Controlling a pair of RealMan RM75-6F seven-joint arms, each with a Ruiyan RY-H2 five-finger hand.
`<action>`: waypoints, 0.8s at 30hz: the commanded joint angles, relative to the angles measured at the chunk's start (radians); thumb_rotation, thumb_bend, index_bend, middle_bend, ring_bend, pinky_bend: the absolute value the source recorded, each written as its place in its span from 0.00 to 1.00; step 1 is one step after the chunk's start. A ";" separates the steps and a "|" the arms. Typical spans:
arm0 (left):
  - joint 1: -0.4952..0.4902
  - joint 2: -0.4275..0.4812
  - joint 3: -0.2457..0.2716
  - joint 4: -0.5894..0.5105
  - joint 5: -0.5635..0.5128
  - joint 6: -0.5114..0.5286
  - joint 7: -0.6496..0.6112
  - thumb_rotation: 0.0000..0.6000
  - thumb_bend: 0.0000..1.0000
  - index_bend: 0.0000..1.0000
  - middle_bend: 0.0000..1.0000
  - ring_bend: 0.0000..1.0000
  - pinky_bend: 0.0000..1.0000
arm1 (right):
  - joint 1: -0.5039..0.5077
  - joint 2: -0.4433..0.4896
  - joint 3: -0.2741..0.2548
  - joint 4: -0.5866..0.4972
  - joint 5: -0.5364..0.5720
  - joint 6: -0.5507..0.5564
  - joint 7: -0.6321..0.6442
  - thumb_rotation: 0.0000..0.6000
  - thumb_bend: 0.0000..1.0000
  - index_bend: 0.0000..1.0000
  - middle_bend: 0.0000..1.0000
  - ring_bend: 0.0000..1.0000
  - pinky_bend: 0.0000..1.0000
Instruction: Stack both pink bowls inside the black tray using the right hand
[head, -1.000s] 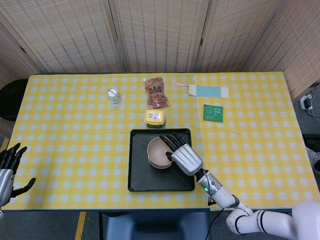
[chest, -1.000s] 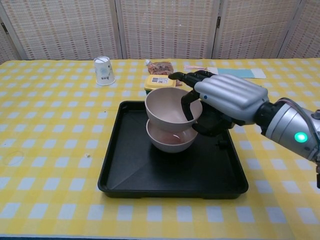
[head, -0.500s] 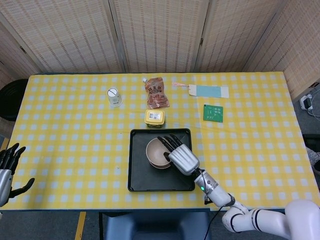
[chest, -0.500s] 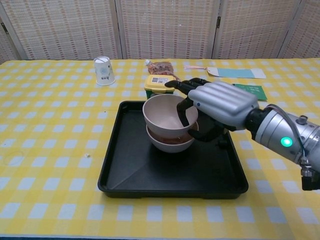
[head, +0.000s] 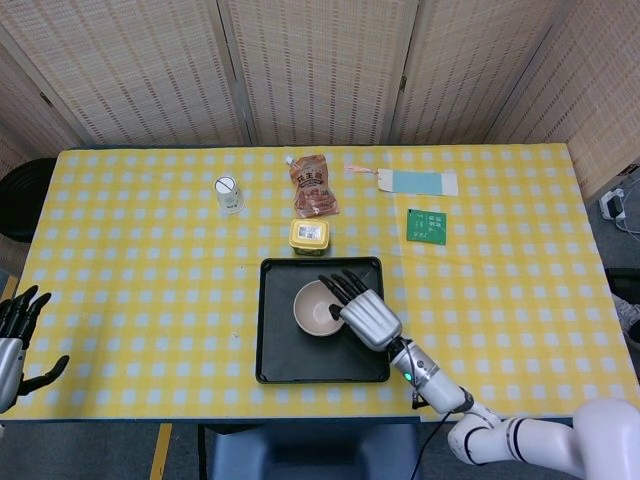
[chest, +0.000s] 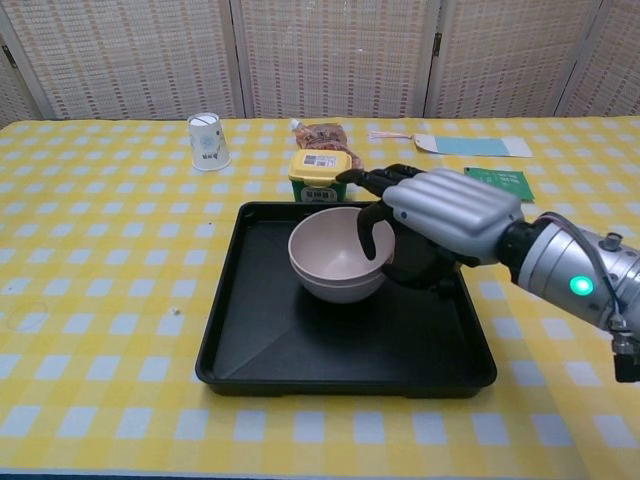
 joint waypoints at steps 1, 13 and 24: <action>-0.001 0.000 0.000 -0.001 -0.002 -0.003 0.002 1.00 0.30 0.00 0.00 0.00 0.00 | -0.006 0.015 -0.006 -0.013 -0.003 0.008 -0.002 1.00 0.44 0.44 0.00 0.00 0.00; -0.008 -0.009 0.006 -0.001 0.001 -0.019 0.030 1.00 0.30 0.00 0.00 0.00 0.00 | -0.212 0.244 -0.063 -0.201 -0.005 0.274 0.031 1.00 0.44 0.16 0.00 0.00 0.00; -0.015 -0.037 0.025 -0.012 0.040 -0.022 0.106 1.00 0.30 0.00 0.00 0.00 0.00 | -0.519 0.491 -0.161 -0.263 0.051 0.553 0.168 1.00 0.44 0.00 0.00 0.00 0.00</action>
